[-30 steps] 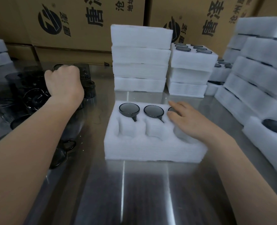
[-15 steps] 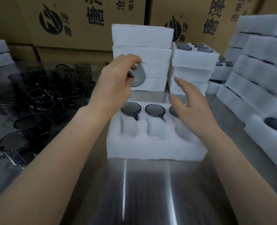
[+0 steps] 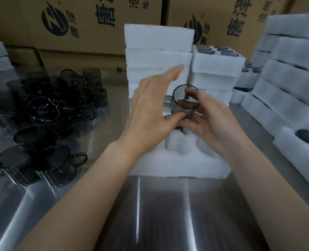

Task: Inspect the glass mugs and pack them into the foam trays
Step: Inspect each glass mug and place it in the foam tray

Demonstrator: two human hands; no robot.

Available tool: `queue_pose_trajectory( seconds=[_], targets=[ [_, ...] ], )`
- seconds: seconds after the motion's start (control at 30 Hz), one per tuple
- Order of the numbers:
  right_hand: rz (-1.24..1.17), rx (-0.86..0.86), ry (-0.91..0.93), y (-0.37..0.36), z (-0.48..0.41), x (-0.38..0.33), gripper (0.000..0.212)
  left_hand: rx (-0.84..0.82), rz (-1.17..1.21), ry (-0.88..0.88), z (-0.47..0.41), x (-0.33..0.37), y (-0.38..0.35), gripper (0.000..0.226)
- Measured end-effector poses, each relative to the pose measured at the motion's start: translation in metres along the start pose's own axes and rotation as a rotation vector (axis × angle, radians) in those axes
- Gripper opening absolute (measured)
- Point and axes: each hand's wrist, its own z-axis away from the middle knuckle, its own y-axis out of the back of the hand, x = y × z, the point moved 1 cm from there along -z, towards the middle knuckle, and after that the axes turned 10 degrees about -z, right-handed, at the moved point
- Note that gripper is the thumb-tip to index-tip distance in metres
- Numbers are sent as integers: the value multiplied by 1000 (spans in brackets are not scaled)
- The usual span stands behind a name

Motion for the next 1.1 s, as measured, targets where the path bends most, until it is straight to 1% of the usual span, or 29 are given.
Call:
queue_pose_trajectory(
  seconds=[0.03, 0.1, 0.17, 0.27, 0.3, 0.43, 0.53, 0.6, 0.7, 0.77, 0.87, 1.0, 1.1],
  targets=[
    [-17, -3, -7, 0, 0, 0, 32, -25, 38, 77, 0, -3, 0, 88],
    [-36, -32, -23, -1, 1, 0, 32, -130, 103, 232, -2, -6, -4, 99],
    [-32, -55, -35, -3, 2, 1, 31, -209, 154, 300, -2, -7, -8, 94],
    [-9, -53, -37, -6, 3, 2, 34, -202, 265, 261, -3, -7, -8, 68],
    [1, -54, -36, -6, 2, 3, 35, -195, 291, 246, -3, -7, -8, 65],
    [45, -47, -14, -5, 2, 3, 26, -180, 261, 179, 0, -7, -9, 67],
    [124, -19, 14, -7, 5, 2, 32, -170, 194, 92, 2, -4, -11, 61],
    [199, 12, 61, -8, 6, 4, 36, -166, 158, 74, 2, -3, -12, 57],
    [310, 17, 137, -8, 6, 10, 39, -147, 160, 57, 3, -2, -10, 64],
    [357, -13, 160, -7, 5, 11, 44, -152, 170, 68, 2, -3, -8, 66],
    [332, -62, 154, -7, 6, 12, 57, -162, 174, 136, 2, -6, -7, 64],
    [247, -117, 128, -8, 6, 10, 56, -120, 112, 206, -1, -10, -6, 61],
    [186, -172, 79, -6, 4, 5, 55, -125, 195, 277, -2, -13, -5, 59]
  ],
)
